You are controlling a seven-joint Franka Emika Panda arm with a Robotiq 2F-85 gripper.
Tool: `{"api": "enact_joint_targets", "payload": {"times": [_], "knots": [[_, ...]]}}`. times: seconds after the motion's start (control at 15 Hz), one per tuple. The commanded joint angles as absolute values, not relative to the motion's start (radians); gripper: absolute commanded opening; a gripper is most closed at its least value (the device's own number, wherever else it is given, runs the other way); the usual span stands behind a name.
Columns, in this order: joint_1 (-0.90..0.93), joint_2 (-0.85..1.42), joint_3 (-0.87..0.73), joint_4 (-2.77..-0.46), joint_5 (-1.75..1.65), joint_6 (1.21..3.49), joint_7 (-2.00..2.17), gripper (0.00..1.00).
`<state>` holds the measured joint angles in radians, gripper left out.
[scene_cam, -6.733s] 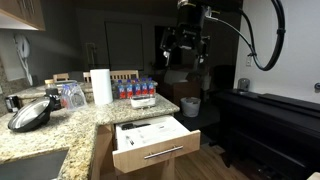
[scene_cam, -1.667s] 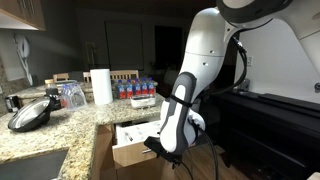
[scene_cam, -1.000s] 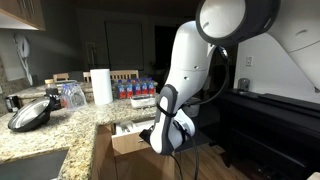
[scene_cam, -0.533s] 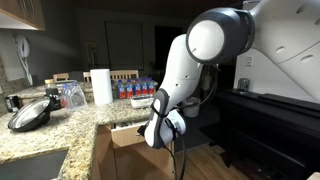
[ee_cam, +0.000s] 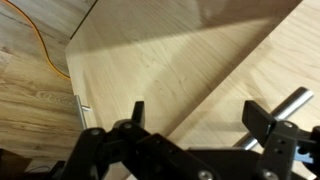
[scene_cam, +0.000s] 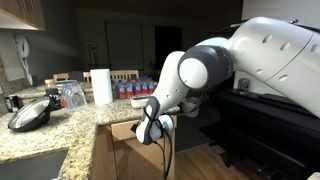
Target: Push the drawer on the right closed
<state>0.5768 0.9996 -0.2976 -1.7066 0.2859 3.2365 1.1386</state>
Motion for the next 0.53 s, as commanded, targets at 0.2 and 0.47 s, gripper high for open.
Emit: {"api": "enact_joint_targets", "payload": {"times": [0.2,0.47], "knots": [[0.527,1.051,-0.236,-1.56,0.288,3.18,1.08,1.0],[0.514,0.896,-0.197,-1.72,0.297,3.193,1.05,1.0]]}}
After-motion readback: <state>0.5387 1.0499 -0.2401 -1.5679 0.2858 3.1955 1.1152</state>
